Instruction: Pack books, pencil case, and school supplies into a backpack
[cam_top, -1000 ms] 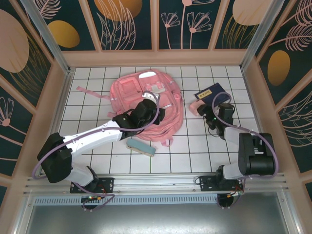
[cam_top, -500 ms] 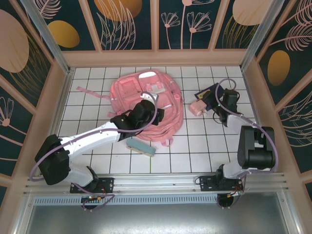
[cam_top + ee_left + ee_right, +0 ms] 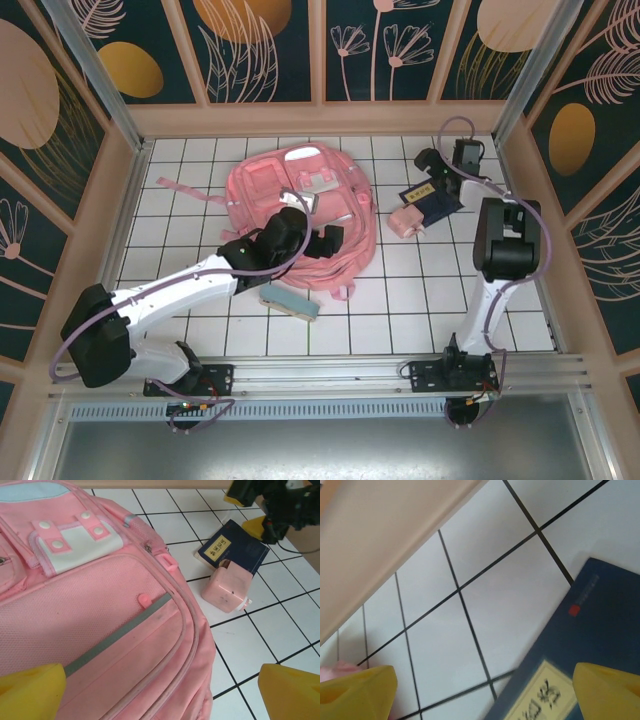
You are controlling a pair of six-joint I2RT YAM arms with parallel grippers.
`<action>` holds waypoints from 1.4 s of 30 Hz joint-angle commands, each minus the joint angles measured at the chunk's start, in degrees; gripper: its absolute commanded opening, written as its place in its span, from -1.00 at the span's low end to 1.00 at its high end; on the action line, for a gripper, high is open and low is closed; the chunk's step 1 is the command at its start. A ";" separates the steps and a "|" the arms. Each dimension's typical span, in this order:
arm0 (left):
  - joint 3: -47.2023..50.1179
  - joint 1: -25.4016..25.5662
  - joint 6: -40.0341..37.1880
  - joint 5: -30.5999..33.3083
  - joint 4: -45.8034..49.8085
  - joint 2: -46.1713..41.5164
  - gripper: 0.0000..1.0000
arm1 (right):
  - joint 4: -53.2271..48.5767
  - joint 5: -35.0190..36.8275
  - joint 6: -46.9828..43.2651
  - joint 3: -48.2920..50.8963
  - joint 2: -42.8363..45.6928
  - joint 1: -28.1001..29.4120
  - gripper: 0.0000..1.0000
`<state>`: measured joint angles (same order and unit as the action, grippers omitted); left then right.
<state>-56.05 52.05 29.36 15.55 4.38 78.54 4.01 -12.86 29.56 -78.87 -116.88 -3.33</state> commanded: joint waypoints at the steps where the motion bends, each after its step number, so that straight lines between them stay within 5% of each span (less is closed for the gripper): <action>1: 1.64 -0.27 1.16 0.35 0.61 -1.01 0.97 | -7.56 1.18 -2.54 -8.92 -5.92 0.17 0.84; 10: 1.90 -0.23 1.94 1.14 1.10 -0.22 0.97 | -19.59 5.30 -5.05 -30.92 -19.20 2.88 0.93; 17: 2.17 -0.27 2.45 0.80 0.45 0.28 0.97 | -38.58 10.46 -5.90 -50.24 -30.21 3.33 0.97; 42: 7.10 -0.22 3.74 -3.08 -5.02 -2.78 0.97 | -4.01 -0.79 2.52 33.28 19.86 0.23 0.97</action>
<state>-49.80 52.05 32.05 13.78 1.69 77.10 2.72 -10.81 28.93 -51.94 -100.66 -3.92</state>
